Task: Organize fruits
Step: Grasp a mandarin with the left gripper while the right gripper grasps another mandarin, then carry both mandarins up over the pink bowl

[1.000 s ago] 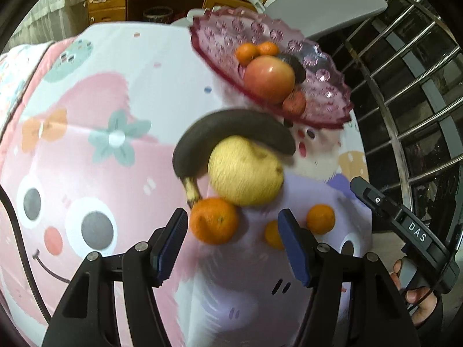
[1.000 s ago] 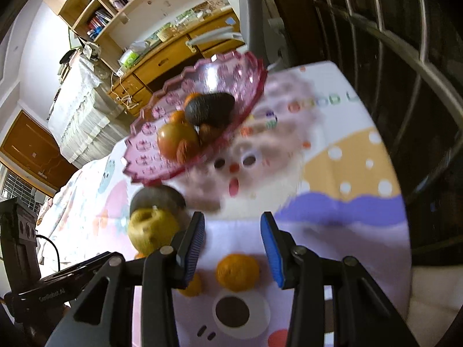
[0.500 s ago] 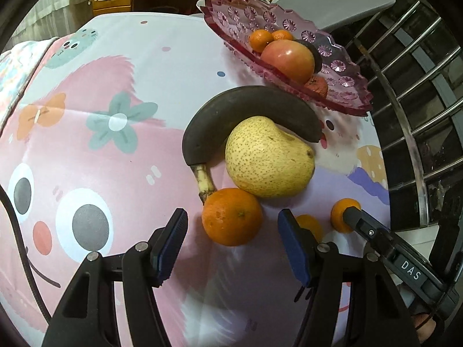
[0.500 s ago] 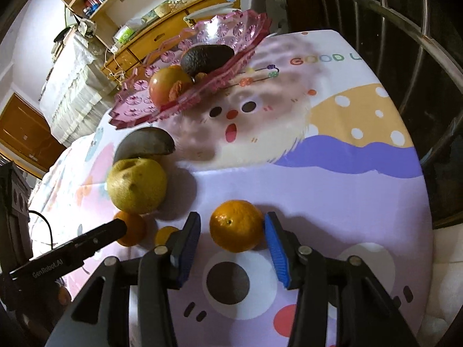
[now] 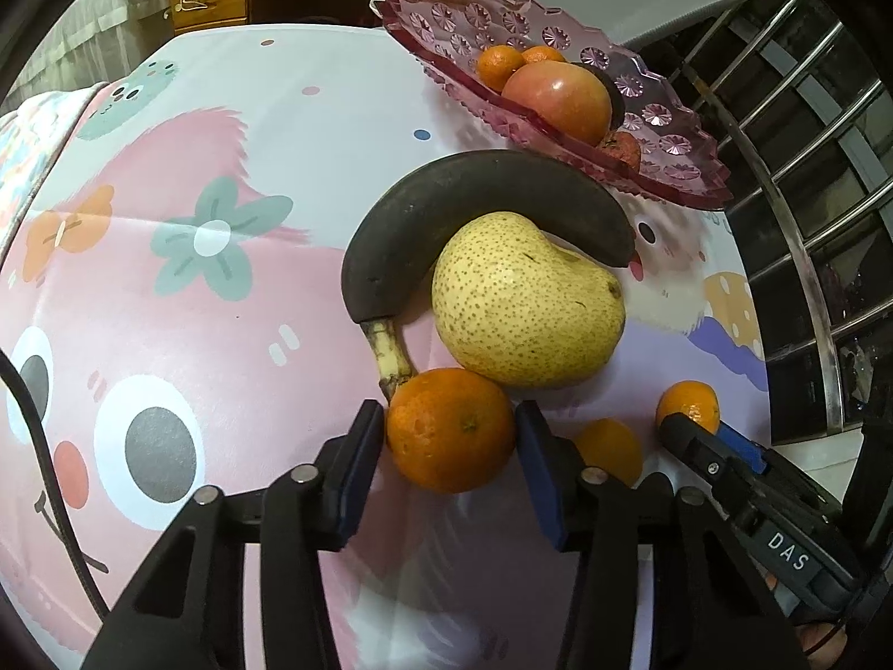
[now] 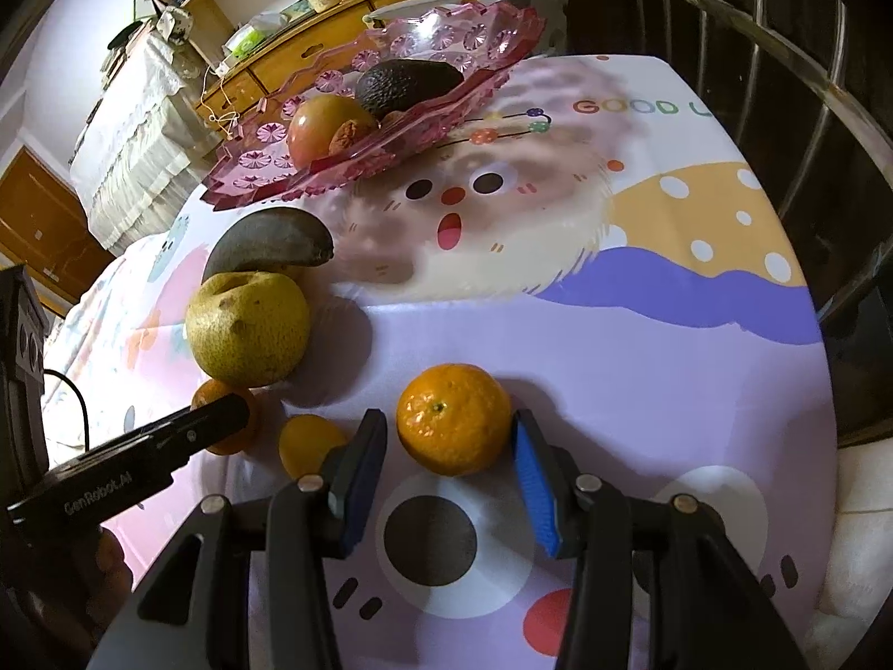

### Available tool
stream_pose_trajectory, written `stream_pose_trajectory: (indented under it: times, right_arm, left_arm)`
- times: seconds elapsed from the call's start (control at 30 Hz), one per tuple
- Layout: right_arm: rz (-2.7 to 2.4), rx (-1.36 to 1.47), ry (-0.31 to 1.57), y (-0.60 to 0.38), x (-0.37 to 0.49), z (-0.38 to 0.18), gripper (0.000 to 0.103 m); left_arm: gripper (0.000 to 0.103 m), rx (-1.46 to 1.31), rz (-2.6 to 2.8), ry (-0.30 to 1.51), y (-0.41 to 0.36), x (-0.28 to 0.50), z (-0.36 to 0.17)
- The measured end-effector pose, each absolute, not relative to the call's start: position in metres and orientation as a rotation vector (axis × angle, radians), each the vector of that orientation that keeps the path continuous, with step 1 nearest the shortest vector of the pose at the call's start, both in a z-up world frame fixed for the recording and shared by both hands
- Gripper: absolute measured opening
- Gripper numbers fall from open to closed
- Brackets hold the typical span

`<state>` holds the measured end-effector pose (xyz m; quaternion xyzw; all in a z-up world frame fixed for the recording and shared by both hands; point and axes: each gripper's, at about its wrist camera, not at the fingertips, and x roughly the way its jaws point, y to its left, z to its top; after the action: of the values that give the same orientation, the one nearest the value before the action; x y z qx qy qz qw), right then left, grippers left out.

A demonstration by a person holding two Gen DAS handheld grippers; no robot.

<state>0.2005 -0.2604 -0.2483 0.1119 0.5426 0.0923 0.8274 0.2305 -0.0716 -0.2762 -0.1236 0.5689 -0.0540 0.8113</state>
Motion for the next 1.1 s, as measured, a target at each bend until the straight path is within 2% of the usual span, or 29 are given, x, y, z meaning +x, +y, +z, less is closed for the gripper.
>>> stream_pose_trajectory:
  times: [0.17,0.4,0.8,1.1]
  right_arm:
    - [0.183,0.215,1.143,-0.257,0.2,-0.246,0.042]
    - [0.208,0.188,1.139,-0.252,0.202,-0.24,0.041]
    - [0.279,0.139,1.038,-0.24,0.219,-0.189,0.041]
    - [0.274,0.133,0.931,-0.238,0.249,-0.149,0.041]
  left_arm:
    - [0.043,-0.259,-0.119,1.213,-0.072,0.23,-0.276]
    - [0.043,-0.267,-0.12,1.222,-0.064,0.226,-0.267]
    - [0.043,-0.229,-0.086,1.152,-0.037,0.24,-0.216]
    - [0.043,-0.173,-0.051,1.001,-0.028,0.29,-0.171]
